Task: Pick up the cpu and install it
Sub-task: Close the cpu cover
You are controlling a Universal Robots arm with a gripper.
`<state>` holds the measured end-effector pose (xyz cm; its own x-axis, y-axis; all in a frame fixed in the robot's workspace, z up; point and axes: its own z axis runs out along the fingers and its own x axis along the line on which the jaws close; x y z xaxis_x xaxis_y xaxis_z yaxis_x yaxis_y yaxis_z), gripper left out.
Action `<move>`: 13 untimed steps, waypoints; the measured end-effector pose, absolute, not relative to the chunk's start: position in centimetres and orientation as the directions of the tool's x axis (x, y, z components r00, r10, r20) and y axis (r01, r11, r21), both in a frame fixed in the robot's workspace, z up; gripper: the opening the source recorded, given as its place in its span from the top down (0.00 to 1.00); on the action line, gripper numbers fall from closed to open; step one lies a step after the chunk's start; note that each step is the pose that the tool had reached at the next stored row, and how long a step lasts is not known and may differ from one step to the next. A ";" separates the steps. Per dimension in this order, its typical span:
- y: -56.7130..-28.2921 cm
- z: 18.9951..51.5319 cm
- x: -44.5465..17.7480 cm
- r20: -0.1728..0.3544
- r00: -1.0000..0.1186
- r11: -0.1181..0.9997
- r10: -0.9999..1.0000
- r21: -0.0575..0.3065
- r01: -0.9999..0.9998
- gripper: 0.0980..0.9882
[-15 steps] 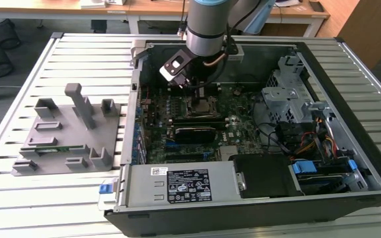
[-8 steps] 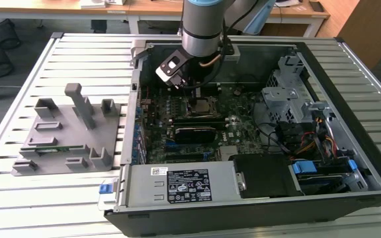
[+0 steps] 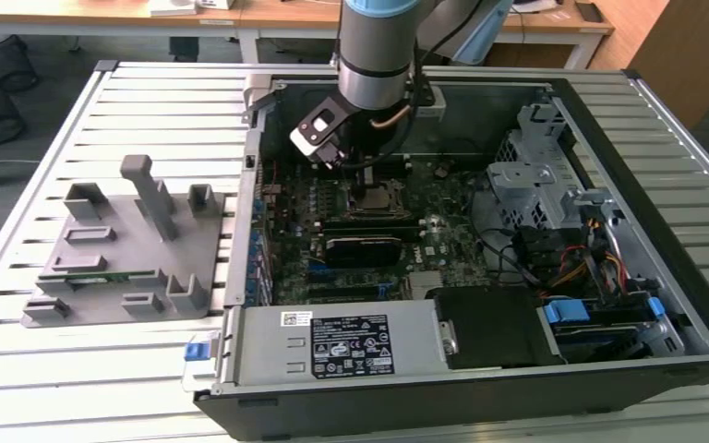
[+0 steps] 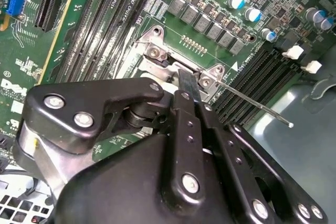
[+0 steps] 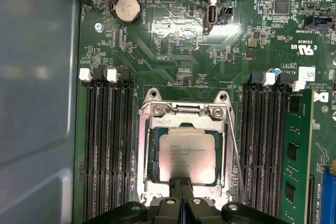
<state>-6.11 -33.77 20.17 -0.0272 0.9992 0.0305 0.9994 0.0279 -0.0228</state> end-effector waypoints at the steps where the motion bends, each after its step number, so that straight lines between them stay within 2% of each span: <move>1: -33.8 20.1 -6.1 0.030 -0.027 0.028 0.999 -0.023 0.999 0.99; 13: -33.6 19.9 -5.4 0.034 -0.027 0.028 0.999 -0.023 0.999 0.99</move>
